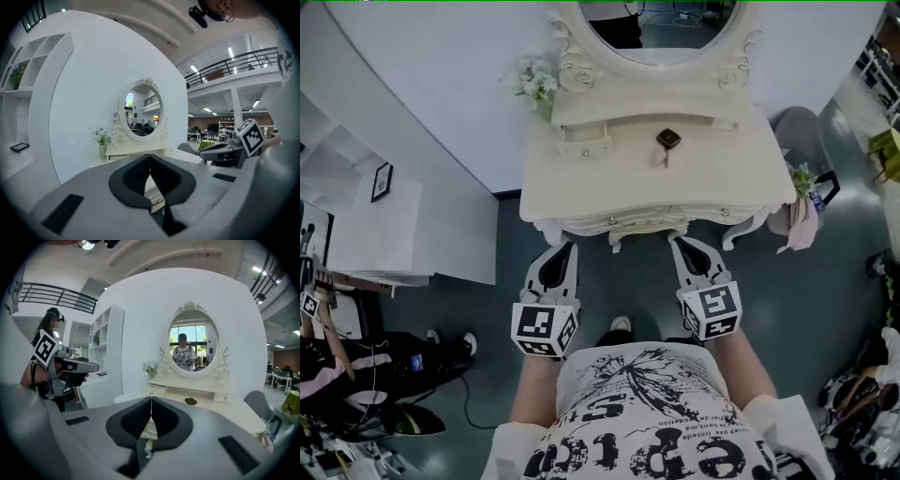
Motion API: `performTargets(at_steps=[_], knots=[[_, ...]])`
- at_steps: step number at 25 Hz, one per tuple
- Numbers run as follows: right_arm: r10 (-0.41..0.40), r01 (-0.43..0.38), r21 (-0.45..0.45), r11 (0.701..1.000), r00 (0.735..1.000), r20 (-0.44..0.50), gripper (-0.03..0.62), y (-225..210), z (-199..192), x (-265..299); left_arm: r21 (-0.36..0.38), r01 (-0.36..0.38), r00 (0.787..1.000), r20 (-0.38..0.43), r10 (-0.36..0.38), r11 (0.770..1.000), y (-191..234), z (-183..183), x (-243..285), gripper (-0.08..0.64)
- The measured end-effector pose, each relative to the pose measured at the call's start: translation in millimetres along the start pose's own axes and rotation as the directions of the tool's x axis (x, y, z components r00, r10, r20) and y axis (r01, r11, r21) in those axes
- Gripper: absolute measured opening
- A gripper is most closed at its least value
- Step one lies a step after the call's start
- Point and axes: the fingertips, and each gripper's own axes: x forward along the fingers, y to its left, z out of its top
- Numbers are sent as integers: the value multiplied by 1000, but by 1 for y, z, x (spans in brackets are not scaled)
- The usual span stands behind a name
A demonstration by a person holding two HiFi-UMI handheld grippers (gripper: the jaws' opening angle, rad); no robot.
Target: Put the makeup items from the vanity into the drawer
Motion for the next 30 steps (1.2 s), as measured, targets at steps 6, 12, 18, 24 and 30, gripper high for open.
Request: performTargets(at_steps=[6,12,18,24,30], knots=[[-23,24,23,999,1000,-21,18,-18,9,49,-28,21,999,-27,-21,999,30,-6,44,21],[9,-9,18,1000,999,-30,18,-61,0,105,-45,7,999,-39,-9,999,36,-21,104,21],[58,-60,-31,998,997,-56,18,-129,5,170,-85,-42,998,-44,38,995,43,-23,191,21],[87,-90,-38,995,993,-78,18,-195,12,220,-85,-65,997,-44,62,994,41,-13,265,21],[125,-136,-64,989,981,-147,18,-231,-9,269,-107,-97,994,-61,91,990,47,-24,321,21]])
